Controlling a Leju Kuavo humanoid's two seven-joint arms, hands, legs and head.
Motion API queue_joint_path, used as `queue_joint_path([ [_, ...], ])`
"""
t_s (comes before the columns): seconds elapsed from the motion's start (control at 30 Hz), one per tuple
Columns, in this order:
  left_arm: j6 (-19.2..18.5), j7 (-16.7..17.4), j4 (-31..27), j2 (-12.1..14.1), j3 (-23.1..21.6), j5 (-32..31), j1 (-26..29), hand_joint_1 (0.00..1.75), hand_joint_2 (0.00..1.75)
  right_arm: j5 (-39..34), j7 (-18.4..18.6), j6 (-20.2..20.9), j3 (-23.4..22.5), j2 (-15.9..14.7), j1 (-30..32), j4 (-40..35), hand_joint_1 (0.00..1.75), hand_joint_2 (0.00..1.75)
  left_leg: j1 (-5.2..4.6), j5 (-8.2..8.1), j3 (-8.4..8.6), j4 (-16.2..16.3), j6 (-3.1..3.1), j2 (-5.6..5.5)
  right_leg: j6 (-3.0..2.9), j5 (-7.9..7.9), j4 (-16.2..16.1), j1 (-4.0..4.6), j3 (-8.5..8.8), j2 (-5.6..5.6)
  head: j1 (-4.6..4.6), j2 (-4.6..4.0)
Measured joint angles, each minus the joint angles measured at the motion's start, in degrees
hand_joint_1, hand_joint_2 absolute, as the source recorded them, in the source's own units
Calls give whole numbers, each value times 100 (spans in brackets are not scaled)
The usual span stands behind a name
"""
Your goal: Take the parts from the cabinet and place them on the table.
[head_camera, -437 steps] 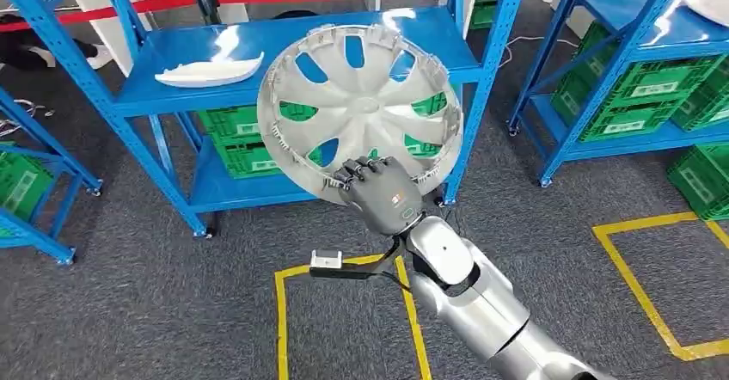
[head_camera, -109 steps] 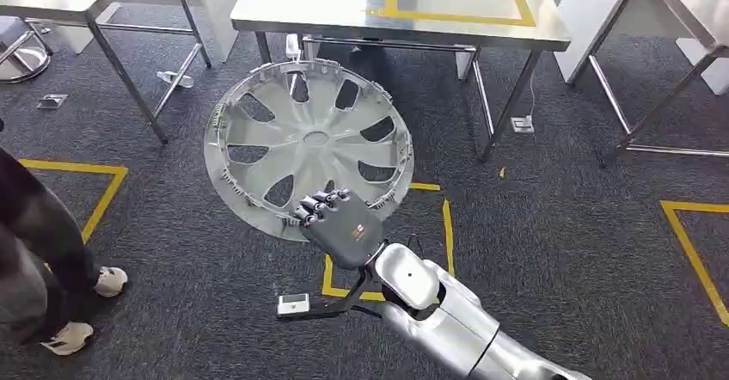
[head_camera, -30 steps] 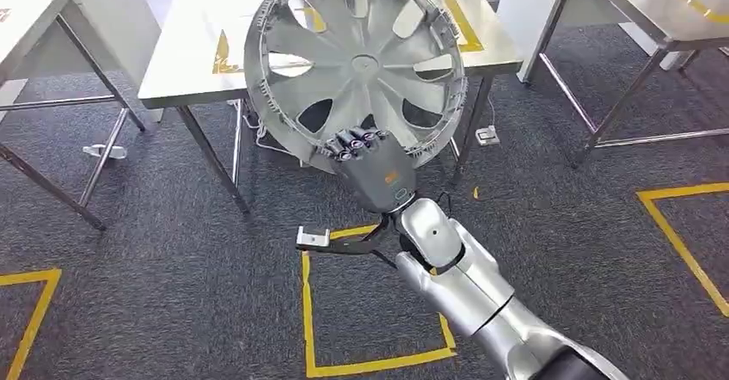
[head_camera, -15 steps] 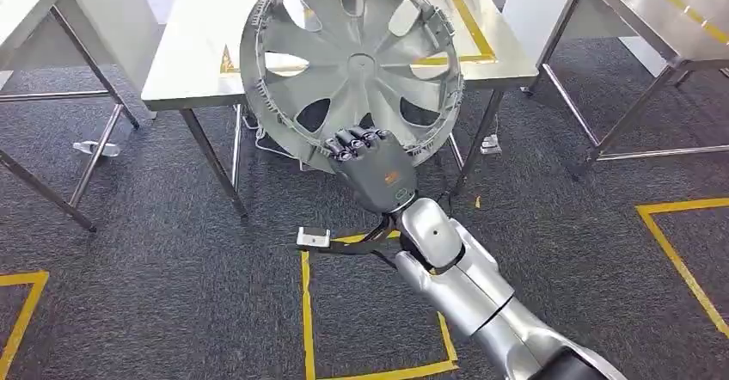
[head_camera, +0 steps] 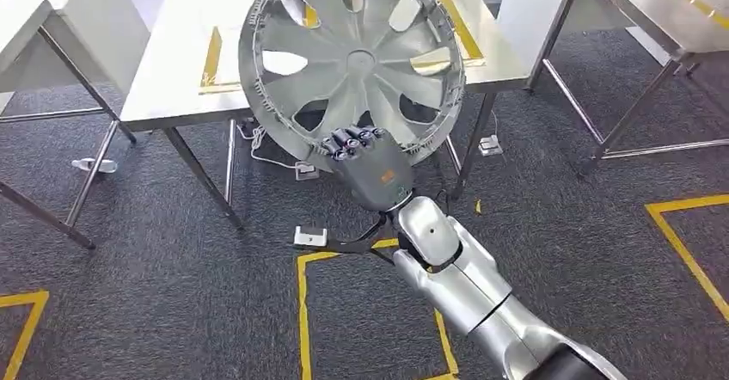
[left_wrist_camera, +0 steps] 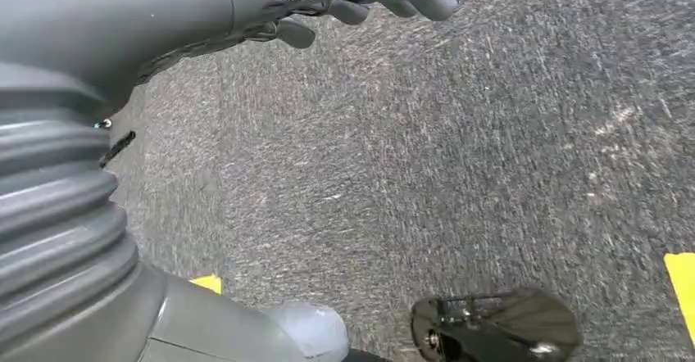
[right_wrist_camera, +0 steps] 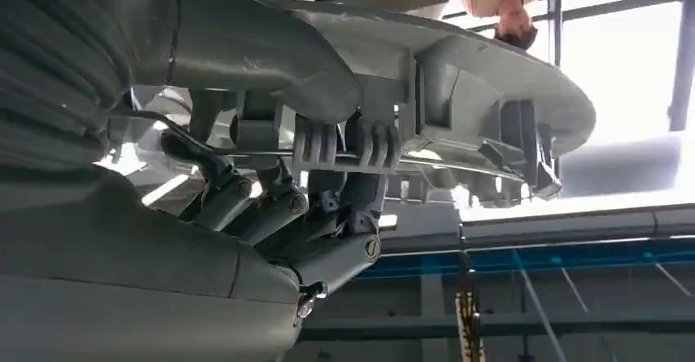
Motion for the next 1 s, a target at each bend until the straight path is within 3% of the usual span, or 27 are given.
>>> queue_joint_path([
  [0.03, -13, -24, 0, 0, 2, 0, 7, 0, 175, -2, 9, 6, 0, -2, 5, 0, 175, 175, -2, 257, 13, -199, 18, -2, 13, -46, 0, 10, 72, 53, -5, 0],
  [0.1, -33, -59, 0, 4, 2, 0, 10, 0, 175, -13, 18, 39, 0, 0, 4, -2, 175, 175, -5, 974, 349, -1179, 74, -69, 30, -146, 3, 25, 222, 118, -2, 0],
  [0.13, -33, -61, 0, 15, 4, 0, 25, 0, 175, -24, 18, 61, 0, 0, 4, -2, 175, 175, -5, 1177, 477, -1627, 108, -268, 39, -190, 2, 6, 234, 138, -2, 0],
  [0.17, -42, -63, 2, 26, 4, 0, 29, 0, 175, -31, 15, 72, 2, 2, -6, -7, 175, 175, 7, 1067, 583, -1680, 140, -425, 80, -221, 29, 34, 214, 179, 11, 0],
  [0.2, -42, -66, 2, 13, 2, 0, 22, 0, 175, -37, 9, 85, 2, 20, 2, -20, 175, 175, -11, 992, 633, -1790, 120, -360, 116, -216, 37, -14, 171, 256, 4, 0],
  [0.27, -50, -66, 0, 15, 4, 2, 26, 0, 175, -53, 9, 118, 2, 17, 24, -50, 175, 175, -43, 954, 630, -1790, 175, -271, 196, -215, -8, -62, 166, 361, 15, 0],
  [0.3, -50, -72, 2, 6, 7, 4, 25, 0, 175, -59, 11, 131, 0, 17, 26, -70, 175, 175, -7, 941, 687, -1837, 201, -214, 247, -250, -16, -24, 194, 397, 17, 0],
  [0.33, -50, -85, -4, 2, 7, 4, 25, 0, 175, -66, 13, 142, -2, 15, 43, -92, 175, 175, 8, 925, 749, -1874, 233, -163, 270, -270, 74, -36, 166, 256, 32, 0],
  [0.37, -50, -101, -4, -2, 7, 4, 11, 0, 175, -66, 11, 153, -2, 15, 37, -94, 175, 175, 9, 887, 787, -1881, 289, -110, 289, -378, 348, -21, 26, 114, 74, 2],
  [0.43, -52, -120, -2, -6, 7, 4, 0, 0, 175, -59, -7, 155, 4, 15, 66, -101, 175, 175, 9, 807, 851, -1879, 308, -43, 347, -719, 1284, -51, -554, 6, 74, 0],
  [0.47, -52, -129, -2, -4, 7, 4, 4, 0, 175, -52, -9, 155, 4, 9, 103, -101, 175, 175, 10, 762, 892, -1874, 303, 2, 372, -809, 1684, -62, -820, -7, 74, 0],
  [0.5, -52, -133, -2, -4, 7, 4, 14, 0, 175, -52, -7, 155, 2, 2, 141, -114, 175, 175, 15, 718, 942, -1867, 295, 20, 391, -740, 1828, -83, -971, -21, 79, 2],
  [0.53, -52, -133, -2, -4, 7, 4, 19, 0, 175, -57, -7, 151, 2, -2, 172, -124, 175, 175, 19, 671, 998, -1859, 282, 31, 400, -534, 1684, -102, -969, -36, 76, 0],
  [0.57, -52, -140, 0, -7, 7, 4, 19, 0, 175, -59, -7, 151, -2, -7, 189, -138, 175, 175, 27, 620, 1058, -1847, 263, 34, 402, -236, 1321, -115, -847, -49, 79, 0],
  [0.63, -57, -149, 0, -15, 7, 4, 14, 0, 175, -57, -13, 151, -4, -11, 198, -173, 175, 175, 47, 496, 1178, -1815, 196, 47, 397, 417, 214, -126, -398, -97, 81, 0],
  [0.67, -59, -149, 0, -11, 7, 4, 9, 0, 175, -52, -26, 149, -4, -20, 188, -177, 175, 175, 12, 450, 1154, -1797, 153, 54, 385, 293, 121, -90, -334, -129, 83, 0],
  [0.7, -61, -146, 0, -13, 7, 4, -8, 0, 175, -42, -44, 142, -2, -15, 194, -216, 175, 175, 5, 429, 1173, -1787, 117, 50, 311, 252, 64, -77, -298, -117, 83, 0],
  [0.77, -68, -147, 0, -15, 7, 2, -5, 0, 175, -39, -39, 140, -2, -20, 216, -258, 175, 175, 9, 419, 1218, -1848, 52, 58, 237, 206, 73, -45, -312, -106, 76, 0],
  [0.83, -70, -149, -2, -17, 7, 0, -11, 0, 175, -46, -4, 144, -7, -15, 231, -313, 175, 175, 39, 347, 1249, -1821, -17, 60, 156, 174, 8, -95, -197, -90, 85, 0],
  [0.87, -70, -151, -2, -17, 7, -2, -13, 0, 175, -52, 0, 142, -15, -17, 219, -319, 175, 175, 32, 261, 1156, -1594, -18, 57, 100, 137, 5, -95, -153, -92, 50, 0],
  [0.97, -70, -149, 0, -17, 7, -2, -5, 0, 175, -9, -7, 131, -15, -17, 233, -328, 175, 175, 31, -189, 321, -212, -40, 48, 32, 36, 7, -71, -58, -65, 39, 0],
  [1.0, -70, -149, 2, -17, 7, -2, 4, 0, 175, 7, -9, 129, -15, -17, 245, -328, 175, 175, 31, -155, 102, 40, -39, 48, 34, -8, 8, -64, -1, -38, 37, 0],
])
